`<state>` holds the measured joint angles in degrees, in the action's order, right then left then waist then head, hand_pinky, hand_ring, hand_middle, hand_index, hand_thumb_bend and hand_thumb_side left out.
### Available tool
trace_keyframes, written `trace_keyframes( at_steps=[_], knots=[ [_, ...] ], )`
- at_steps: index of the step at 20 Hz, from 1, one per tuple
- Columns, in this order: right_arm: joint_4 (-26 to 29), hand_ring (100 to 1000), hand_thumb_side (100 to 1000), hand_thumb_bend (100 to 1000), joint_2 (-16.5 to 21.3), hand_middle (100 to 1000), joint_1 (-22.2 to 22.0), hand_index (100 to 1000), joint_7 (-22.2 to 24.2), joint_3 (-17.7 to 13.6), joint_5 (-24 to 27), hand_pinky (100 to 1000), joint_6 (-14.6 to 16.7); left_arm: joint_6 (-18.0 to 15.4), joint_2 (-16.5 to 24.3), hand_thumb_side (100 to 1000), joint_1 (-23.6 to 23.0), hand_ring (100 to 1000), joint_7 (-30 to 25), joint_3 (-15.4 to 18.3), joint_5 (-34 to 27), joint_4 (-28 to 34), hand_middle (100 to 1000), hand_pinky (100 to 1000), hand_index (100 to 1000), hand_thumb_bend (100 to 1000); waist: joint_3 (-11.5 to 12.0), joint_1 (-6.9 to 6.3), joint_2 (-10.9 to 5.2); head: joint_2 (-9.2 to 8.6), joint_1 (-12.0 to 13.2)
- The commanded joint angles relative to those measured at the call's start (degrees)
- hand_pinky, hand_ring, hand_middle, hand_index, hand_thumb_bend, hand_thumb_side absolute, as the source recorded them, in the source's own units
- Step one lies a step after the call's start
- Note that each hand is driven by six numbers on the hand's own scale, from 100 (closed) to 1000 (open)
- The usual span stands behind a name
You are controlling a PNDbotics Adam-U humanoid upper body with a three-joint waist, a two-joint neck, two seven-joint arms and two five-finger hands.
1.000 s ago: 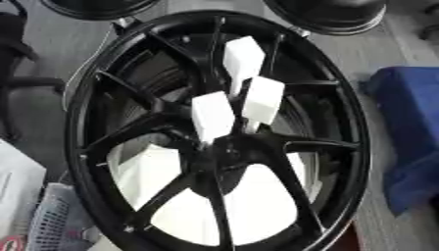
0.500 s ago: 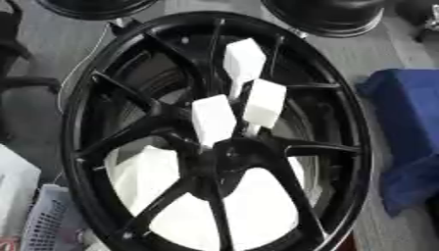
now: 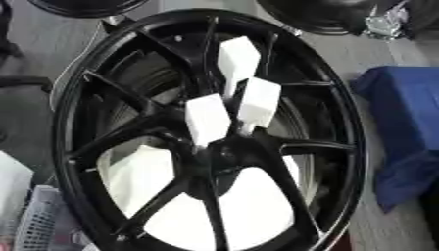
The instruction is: Pull the pin out of the wheel hub.
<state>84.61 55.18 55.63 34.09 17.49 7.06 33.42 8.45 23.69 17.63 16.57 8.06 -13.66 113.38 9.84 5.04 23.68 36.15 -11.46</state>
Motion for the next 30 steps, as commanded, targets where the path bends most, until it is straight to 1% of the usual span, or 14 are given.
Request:
trace_keyframes(
  at_steps=[1, 5, 6, 8, 13, 17, 18, 20, 23, 25, 27, 30],
  knots=[
    [-1.0, 758, 528, 238, -0.2, 714, 1.9, 814, 17.9, 0.2, -2.0, 825, 18.5, -0.3, 1.5, 682, 0.6, 664, -0.1, 0.2, 0.0, 1.2, 597, 748, 715, 309, 0.3, -0.05, -0.91, -0.55, -0.7],
    [-1.8, 765, 527, 267, -1.5, 726, 2.6, 821, 17.9, 0.9, -4.5, 826, 18.5, -0.3, 1.6, 682, 0.6, 663, 0.0, 0.3, 0.1, 1.2, 597, 748, 716, 311, 0.9, 0.49, -0.73, -0.11, -0.9],
    [-2.0, 766, 523, 256, -1.6, 728, 2.7, 822, 17.9, 1.0, -4.9, 827, 18.5, -0.3, 1.6, 681, 0.7, 663, 0.0, 0.3, 0.1, 1.2, 597, 748, 716, 311, 1.1, 0.64, -0.68, -0.01, -0.8],
    [-2.3, 767, 517, 288, -1.9, 730, 2.8, 824, 17.9, 1.1, -5.5, 827, 18.5, -0.4, 1.7, 681, 0.9, 663, -0.1, 0.3, 0.1, 1.2, 597, 748, 716, 312, 1.5, 1.03, -0.59, 0.09, -0.9],
    [-2.7, 770, 514, 321, -2.5, 738, 3.5, 830, 17.9, 1.6, -5.9, 829, 18.5, -0.5, 1.8, 680, 1.4, 662, -0.3, 0.2, 0.2, 1.2, 596, 748, 716, 314, 2.7, 1.96, -0.32, -0.04, -1.4],
    [-2.5, 774, 522, 329, -3.0, 745, 4.1, 837, 17.9, 2.6, -5.8, 829, 18.5, -0.5, 1.9, 680, 1.5, 662, -0.4, 0.2, 0.2, 1.2, 597, 748, 716, 316, 3.0, 2.17, -0.26, -0.34, -1.8],
    [-2.4, 774, 525, 327, -3.1, 745, 4.2, 838, 17.9, 2.8, -5.6, 829, 18.5, -0.5, 1.9, 680, 1.5, 662, -0.4, 0.1, 0.2, 1.2, 596, 748, 716, 316, 2.9, 2.16, -0.29, -0.55, -1.9],
    [-2.5, 773, 526, 323, -3.1, 743, 4.3, 838, 17.9, 3.0, -5.2, 828, 18.5, -0.5, 1.9, 679, 1.4, 662, -0.5, 0.1, 0.2, 1.2, 597, 749, 716, 317, 2.8, 2.1, -0.37, -1.59, -2.3],
    [-2.8, 771, 531, 316, -3.3, 742, 4.4, 839, 17.9, 3.4, -4.4, 827, 18.5, -0.5, 1.8, 680, 1.4, 662, -0.5, 0.1, 0.2, 1.2, 597, 749, 717, 317, 2.7, 1.98, -0.39, -4.12, -3.5],
    [-2.9, 771, 539, 319, -3.3, 742, 4.4, 840, 17.9, 3.7, -4.2, 827, 18.5, -0.4, 1.8, 679, 1.4, 661, -0.5, 0.1, 0.2, 1.2, 597, 749, 717, 318, 2.7, 1.93, -0.38, -5.03, -4.0],
    [-2.9, 769, 548, 316, -3.3, 741, 4.3, 842, 17.9, 4.1, -3.8, 826, 18.5, -0.4, 1.8, 680, 1.4, 661, -0.5, 0.1, 0.2, 1.2, 597, 749, 717, 317, 2.7, 1.91, -0.36, -5.44, -4.2],
    [-2.5, 767, 560, 308, -3.2, 741, 4.2, 846, 17.9, 4.8, -2.8, 826, 18.5, -0.4, 1.8, 679, 1.5, 661, -0.6, 0.1, 0.2, 1.2, 597, 749, 717, 318, 2.7, 1.94, -0.42, -5.42, -4.2]
  ],
)
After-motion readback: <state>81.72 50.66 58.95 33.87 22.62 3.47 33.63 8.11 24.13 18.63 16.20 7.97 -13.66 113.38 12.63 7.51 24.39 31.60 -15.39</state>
